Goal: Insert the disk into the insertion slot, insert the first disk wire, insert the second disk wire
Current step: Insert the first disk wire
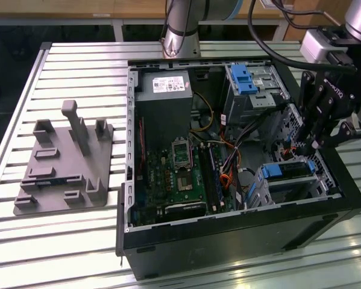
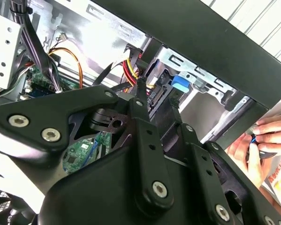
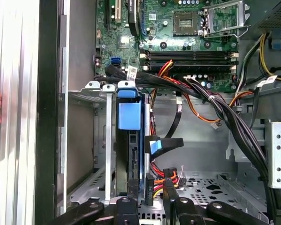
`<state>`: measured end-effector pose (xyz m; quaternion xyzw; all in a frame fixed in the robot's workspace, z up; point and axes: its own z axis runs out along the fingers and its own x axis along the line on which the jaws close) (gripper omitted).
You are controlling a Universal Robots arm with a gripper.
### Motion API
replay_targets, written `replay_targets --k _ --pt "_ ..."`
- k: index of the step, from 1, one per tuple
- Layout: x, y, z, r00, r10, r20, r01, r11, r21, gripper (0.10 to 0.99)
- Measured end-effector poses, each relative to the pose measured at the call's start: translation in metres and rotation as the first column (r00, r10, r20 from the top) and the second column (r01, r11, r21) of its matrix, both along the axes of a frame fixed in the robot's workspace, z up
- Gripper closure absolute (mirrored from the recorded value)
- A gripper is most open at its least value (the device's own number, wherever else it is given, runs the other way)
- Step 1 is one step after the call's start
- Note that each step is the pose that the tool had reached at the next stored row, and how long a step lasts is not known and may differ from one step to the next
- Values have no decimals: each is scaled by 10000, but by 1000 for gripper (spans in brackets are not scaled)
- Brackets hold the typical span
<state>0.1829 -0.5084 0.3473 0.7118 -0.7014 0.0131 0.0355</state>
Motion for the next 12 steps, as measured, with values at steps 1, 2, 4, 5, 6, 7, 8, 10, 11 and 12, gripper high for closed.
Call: replay_targets --k 1,2,4,5,6,7,8,10,11,12 --pt "0 0 -5 10000 0 0 0 10000 1 737" --pt "0 0 -9 10000 0 0 0 10000 0 737" --pt "0 0 -16 10000 -1 0 1 10000 -1 737" --pt "0 0 -19 10000 -1 0 1 10000 -2 737" --pt "0 0 -22 10000 -2 0 2 10000 -2 737" --pt "0 0 -26 10000 -5 0 5 10000 0 737" --pt "0 0 -30 10000 -9 0 9 10000 0 737" --pt "0 0 -37 10000 -24 0 24 10000 0 737" --pt "0 0 -40 10000 -32 0 32 10000 -1 737" --pt "0 0 -43 10000 -38 0 38 10000 -2 737"
